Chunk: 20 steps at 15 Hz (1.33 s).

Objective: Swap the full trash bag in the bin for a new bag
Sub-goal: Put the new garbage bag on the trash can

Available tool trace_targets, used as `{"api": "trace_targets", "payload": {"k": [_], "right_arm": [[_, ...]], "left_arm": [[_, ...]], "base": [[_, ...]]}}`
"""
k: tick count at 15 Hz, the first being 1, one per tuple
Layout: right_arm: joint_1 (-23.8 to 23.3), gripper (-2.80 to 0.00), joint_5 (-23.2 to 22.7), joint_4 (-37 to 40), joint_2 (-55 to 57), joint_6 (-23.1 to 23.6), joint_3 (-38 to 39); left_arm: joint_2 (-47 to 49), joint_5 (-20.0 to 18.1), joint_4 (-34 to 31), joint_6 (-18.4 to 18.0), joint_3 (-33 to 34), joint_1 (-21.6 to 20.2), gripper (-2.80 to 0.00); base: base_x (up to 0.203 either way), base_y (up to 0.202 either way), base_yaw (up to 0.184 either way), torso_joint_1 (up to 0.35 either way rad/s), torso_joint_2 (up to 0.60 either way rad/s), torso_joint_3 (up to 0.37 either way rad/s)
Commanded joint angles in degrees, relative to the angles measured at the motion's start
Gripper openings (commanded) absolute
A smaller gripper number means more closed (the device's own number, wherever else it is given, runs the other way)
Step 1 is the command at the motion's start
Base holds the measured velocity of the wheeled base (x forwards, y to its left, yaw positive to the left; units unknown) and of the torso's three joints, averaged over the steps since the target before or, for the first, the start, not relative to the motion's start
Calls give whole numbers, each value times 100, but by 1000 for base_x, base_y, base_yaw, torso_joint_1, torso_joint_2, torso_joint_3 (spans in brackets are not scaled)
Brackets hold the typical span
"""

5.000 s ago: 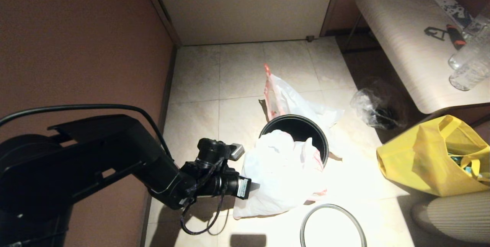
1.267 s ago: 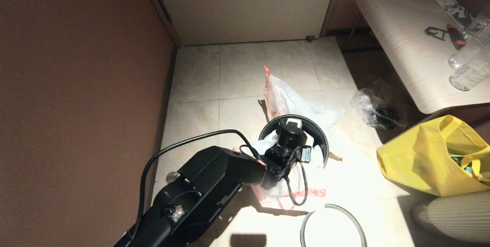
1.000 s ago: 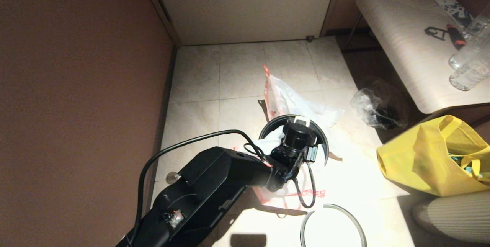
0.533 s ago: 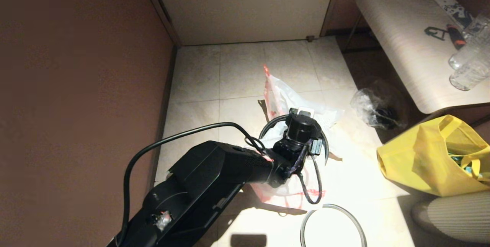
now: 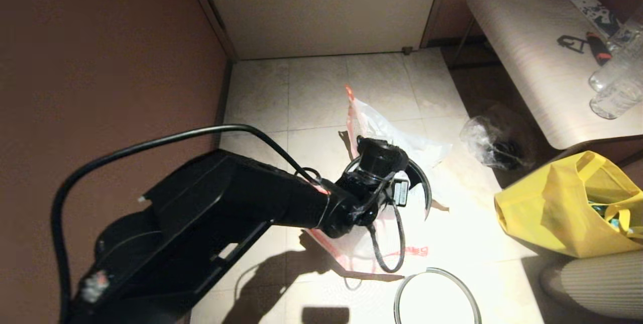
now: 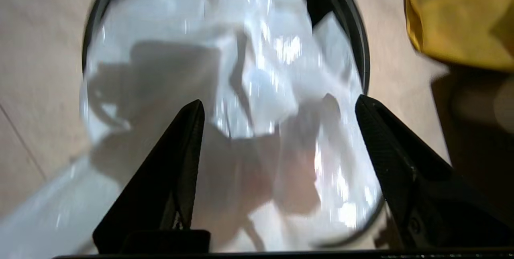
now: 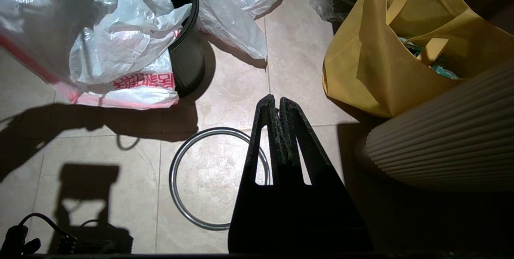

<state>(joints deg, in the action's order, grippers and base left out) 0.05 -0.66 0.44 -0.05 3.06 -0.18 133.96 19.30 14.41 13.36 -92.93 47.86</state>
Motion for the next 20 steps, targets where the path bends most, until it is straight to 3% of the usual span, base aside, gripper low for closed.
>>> {"api": "trace_targets", "payload": {"k": [1,4,6,7,9,11,16,18,20], "right_arm": [[-3,-280,4,0,-4,2,1],[4,-280,-4,0,-4,10,1],[4,-280,-4,0,-4,9,1],[4,-280,-4,0,-4,2,1],[4,-280,-4,0,-4,2,1],[4,-280,-4,0,-4,5,1],[2,-280,-4,0,-4,8,1],[4,-280,-4,0,-4,8,1],[4,-280,-4,-9,-4,2,1]], "left_arm": [[-1190,-514,-83,297,1485,-156,0],[-1812,-2019,493,461,3343,-807,0],[-1710,-3283,1839,236,4182,-1618,0],[-1457,-3581,2377,-58,4410,-1851,0],[-867,-3822,3349,-512,4749,-2113,0],[-472,-3884,4185,-639,4929,-2190,0],[-775,-3883,4458,-603,5703,-2079,0],[-866,-3853,4728,-420,6022,-1895,0],[-616,-3784,4917,-360,6020,-1917,0]], "base": [[0,0,0,0,0,0],[0,0,0,0,0,0],[0,0,0,0,0,0],[0,0,0,0,0,0],[0,0,0,0,0,0],[0,0,0,0,0,0],[0,0,0,0,0,0],[0,0,0,0,0,0],[0,0,0,0,0,0]]}}
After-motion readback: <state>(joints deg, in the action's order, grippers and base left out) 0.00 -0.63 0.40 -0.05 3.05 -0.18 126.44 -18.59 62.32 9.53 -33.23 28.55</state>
